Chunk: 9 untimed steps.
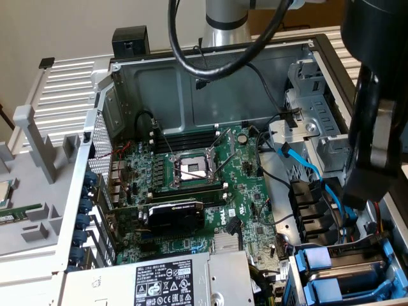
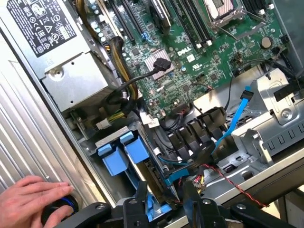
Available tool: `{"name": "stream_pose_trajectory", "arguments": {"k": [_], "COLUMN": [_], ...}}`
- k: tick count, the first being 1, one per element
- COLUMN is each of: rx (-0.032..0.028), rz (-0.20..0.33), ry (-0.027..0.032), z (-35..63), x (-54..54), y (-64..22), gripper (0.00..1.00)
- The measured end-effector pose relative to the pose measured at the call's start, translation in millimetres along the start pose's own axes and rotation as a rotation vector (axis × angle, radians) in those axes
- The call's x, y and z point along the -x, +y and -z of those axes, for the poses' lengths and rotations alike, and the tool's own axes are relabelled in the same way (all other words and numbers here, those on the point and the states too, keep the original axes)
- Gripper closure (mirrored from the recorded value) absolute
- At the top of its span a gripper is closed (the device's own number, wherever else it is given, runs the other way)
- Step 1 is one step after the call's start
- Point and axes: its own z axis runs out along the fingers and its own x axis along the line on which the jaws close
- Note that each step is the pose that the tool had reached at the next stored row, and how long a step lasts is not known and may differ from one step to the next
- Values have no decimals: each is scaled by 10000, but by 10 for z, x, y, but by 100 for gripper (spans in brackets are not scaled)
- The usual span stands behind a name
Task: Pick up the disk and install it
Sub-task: 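Insert the first disk wire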
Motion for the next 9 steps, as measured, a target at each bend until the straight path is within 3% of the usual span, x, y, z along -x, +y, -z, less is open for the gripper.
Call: {"name": "stream_pose_trajectory", "arguments": {"k": [9], "rx": [72], "rz": [779], "ry": [-42], "z": [-92], "x": [13], "y": [-54], "gripper": [57]}}
